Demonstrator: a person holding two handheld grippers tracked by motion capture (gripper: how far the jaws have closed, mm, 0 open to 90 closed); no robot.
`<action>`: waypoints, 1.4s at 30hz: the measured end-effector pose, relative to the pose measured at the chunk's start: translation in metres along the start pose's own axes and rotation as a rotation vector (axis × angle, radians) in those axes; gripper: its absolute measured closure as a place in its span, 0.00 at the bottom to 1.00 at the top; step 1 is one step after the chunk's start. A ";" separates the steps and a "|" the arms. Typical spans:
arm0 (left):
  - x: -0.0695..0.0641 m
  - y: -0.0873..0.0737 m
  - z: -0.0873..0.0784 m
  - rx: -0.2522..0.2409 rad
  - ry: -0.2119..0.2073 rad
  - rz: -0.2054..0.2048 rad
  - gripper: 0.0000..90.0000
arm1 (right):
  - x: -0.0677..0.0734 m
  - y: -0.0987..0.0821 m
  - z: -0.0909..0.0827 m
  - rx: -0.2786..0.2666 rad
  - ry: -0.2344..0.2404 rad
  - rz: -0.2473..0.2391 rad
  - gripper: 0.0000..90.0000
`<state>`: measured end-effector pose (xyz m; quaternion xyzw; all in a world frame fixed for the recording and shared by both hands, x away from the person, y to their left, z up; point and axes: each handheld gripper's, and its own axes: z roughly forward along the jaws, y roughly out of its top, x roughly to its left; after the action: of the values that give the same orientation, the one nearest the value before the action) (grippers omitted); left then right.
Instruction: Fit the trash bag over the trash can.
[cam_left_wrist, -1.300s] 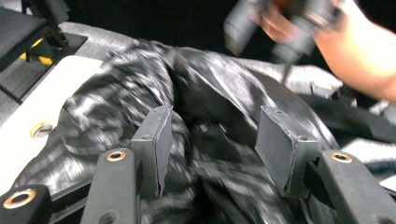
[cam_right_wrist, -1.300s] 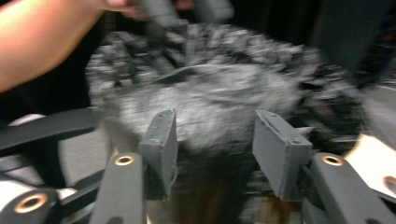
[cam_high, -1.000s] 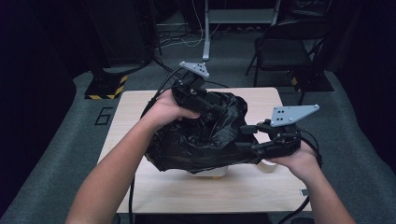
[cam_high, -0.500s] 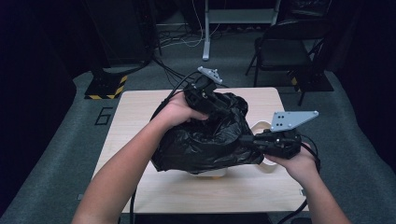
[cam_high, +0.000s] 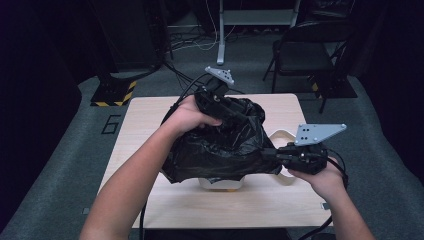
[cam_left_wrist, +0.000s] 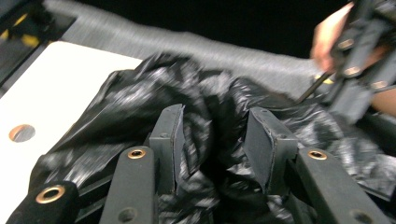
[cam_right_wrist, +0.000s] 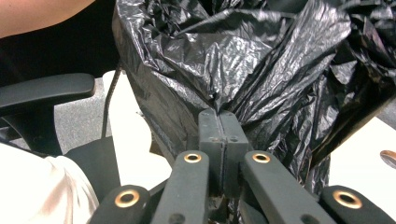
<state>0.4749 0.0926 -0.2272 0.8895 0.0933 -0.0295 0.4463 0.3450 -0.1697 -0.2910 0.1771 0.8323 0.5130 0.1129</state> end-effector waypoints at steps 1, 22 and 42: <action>0.000 0.000 -0.002 -0.021 -0.014 0.009 0.61 | 0.000 -0.001 0.000 0.003 -0.005 0.009 1.00; 0.013 0.000 0.044 0.342 0.179 -0.045 0.92 | 0.018 -0.026 0.012 0.061 0.038 0.001 1.00; 0.030 -0.008 0.074 0.456 0.157 -0.073 0.97 | 0.014 -0.049 0.010 0.066 0.023 0.053 1.00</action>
<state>0.5048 0.0420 -0.2816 0.9628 0.1509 0.0032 0.2242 0.3272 -0.1757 -0.3400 0.1968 0.8449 0.4903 0.0836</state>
